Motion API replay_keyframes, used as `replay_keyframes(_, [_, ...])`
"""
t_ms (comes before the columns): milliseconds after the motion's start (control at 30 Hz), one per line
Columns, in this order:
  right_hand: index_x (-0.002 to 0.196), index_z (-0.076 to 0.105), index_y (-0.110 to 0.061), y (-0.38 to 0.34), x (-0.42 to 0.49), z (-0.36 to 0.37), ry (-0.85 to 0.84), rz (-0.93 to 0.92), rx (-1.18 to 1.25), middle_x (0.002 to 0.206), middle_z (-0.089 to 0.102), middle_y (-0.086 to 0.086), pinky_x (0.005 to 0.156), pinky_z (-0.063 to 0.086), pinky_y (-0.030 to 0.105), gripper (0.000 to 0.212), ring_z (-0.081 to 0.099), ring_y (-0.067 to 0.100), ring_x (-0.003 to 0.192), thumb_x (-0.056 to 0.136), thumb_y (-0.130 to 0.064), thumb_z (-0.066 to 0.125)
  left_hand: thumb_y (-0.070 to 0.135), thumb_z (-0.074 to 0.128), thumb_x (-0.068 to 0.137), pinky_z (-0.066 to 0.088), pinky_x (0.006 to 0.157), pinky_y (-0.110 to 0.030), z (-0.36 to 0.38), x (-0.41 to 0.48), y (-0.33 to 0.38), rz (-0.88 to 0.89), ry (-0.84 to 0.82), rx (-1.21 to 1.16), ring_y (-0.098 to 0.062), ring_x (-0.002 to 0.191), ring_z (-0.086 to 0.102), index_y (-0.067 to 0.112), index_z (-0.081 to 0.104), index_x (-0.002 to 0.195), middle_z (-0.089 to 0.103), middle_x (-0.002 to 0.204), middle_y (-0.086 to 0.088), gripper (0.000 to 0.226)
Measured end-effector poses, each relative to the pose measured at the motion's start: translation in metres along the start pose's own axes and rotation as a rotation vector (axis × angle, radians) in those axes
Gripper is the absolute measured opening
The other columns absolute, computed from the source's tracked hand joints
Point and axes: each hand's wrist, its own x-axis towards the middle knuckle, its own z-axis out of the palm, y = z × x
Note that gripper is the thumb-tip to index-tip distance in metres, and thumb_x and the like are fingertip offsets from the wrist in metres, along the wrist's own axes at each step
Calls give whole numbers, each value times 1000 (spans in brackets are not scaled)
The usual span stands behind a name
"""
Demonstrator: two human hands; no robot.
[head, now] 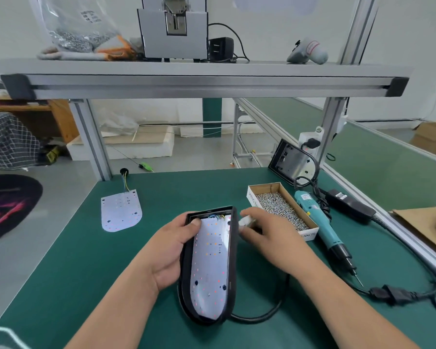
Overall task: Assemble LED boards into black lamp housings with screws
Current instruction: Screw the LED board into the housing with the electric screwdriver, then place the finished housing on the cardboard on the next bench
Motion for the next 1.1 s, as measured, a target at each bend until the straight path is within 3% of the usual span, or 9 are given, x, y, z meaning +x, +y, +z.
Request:
replay_keyframes(67, [105,63,-31,-3,-1,1,-24,103,379,77,72,-2,61,46,34,8,61,17,63,99,-28,65,12,52,111,59,97,-52,4,0,-3,31,34,40,-32,104,72,5,64,130,74,126,-21,24])
replay_keyframes(133, [99,62,-21,-9,-4,4,-19,172,624,68,66,-1,52,43,33,9,59,18,57,101,-16,55,11,53,110,63,85,-45,9,0,-8,65,78,107,-27,100,75,9,64,128,78,119,-15,21])
replay_keyframes(233, [103,61,-10,-16,-7,4,-18,199,856,79,64,8,51,53,34,23,64,15,68,104,-31,51,6,54,108,63,77,-40,14,0,-14,100,127,150,-27,100,77,11,66,124,79,115,-12,21])
replay_keyframes(333, [103,68,-26,-14,-9,0,-42,144,816,79,63,-8,57,53,20,25,62,3,68,92,-49,63,3,55,105,63,72,-39,17,0,-17,123,156,156,-26,91,77,10,68,120,79,109,-14,20])
replay_keyframes(467, [105,71,-29,-7,-9,-2,-59,107,796,69,59,-17,51,46,16,14,56,2,60,91,-28,70,10,60,105,60,91,-52,18,1,-19,153,127,164,-31,95,75,11,70,114,76,114,-18,14])
replay_keyframes(600, [102,70,-26,-1,-12,-11,-10,130,785,74,59,-6,54,45,22,17,53,12,65,86,-29,70,55,46,108,55,101,-53,23,1,-26,88,-6,9,-32,116,74,13,75,121,77,124,-13,52])
replay_keyframes(700, [100,72,-30,6,-11,-19,66,149,805,76,63,-7,57,48,23,16,57,12,67,83,-30,71,64,38,104,58,86,-38,21,9,-29,174,139,75,-23,106,76,14,73,123,79,119,-9,64])
replay_keyframes(900, [103,75,-32,23,-13,-62,307,177,868,82,58,3,54,45,27,27,50,20,69,76,-34,75,40,45,113,53,56,-34,13,21,-45,274,222,203,-18,69,60,8,73,110,77,94,-14,42])
replay_keyframes(1100, [96,73,-27,67,-39,-135,629,189,829,79,58,2,49,47,24,13,53,14,60,92,-15,75,35,47,113,52,55,-34,1,26,-54,337,150,363,-15,64,57,30,78,94,77,90,-11,37])
